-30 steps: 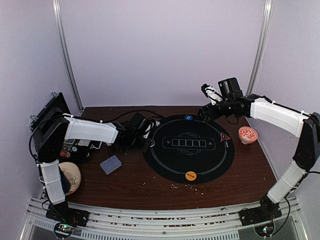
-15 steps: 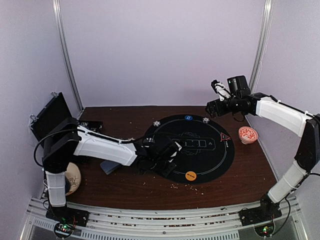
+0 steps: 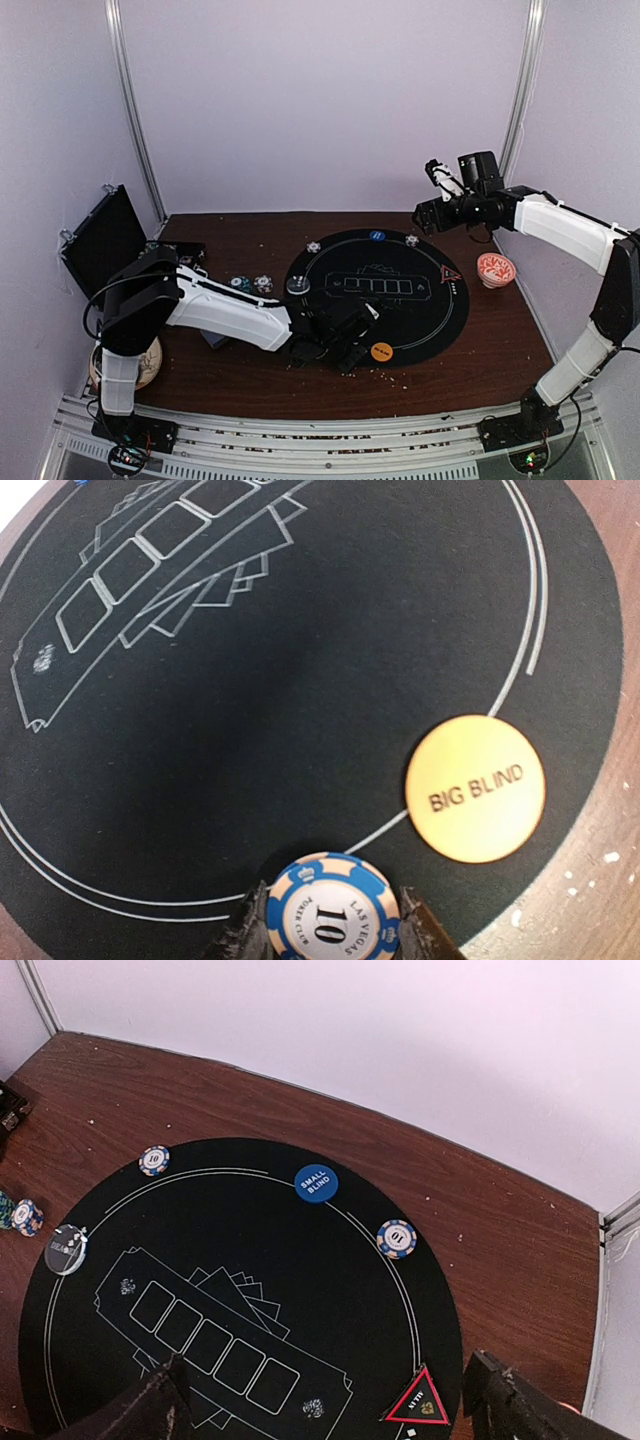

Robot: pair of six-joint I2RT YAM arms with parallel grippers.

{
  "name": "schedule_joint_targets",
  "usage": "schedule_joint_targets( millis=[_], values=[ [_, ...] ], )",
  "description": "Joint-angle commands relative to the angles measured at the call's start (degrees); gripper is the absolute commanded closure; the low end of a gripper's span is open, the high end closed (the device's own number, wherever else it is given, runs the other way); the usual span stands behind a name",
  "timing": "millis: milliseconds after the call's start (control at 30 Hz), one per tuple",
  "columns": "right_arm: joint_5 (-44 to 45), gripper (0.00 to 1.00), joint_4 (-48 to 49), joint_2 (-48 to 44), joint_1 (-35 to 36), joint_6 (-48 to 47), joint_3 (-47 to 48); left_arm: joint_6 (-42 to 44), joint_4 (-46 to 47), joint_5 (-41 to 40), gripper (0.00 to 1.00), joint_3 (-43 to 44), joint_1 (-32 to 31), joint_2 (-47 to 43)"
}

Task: Distribute texas hold em gaming equipment
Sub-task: Place the poker chips pile at the big blind area.

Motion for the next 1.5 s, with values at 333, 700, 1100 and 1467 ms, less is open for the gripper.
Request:
schedule_joint_targets(
  millis=[333,700,1100,1467],
  values=[
    [-1.3,0.04,0.9,-2.4,-0.3,0.5,-0.5,-1.4,4.4,0.1,0.74,-2.4,-0.8,-0.9],
    [-1.9,0.05,0.8,-2.4,-0.3,0.6,-0.6,1.3,3.6,3.0,0.73,0.2,-1.9,1.2],
    [-2.0,0.05,0.7,-2.4,-0.3,0.6,-0.6,2.3,2.8,-0.7,0.71,1.8,-1.9,2.3],
    [-2.3,0.05,0.7,-2.5,-0.4,0.6,-0.6,2.0,2.4,-1.6,0.68,1.9,-2.0,3.4]
  ],
)
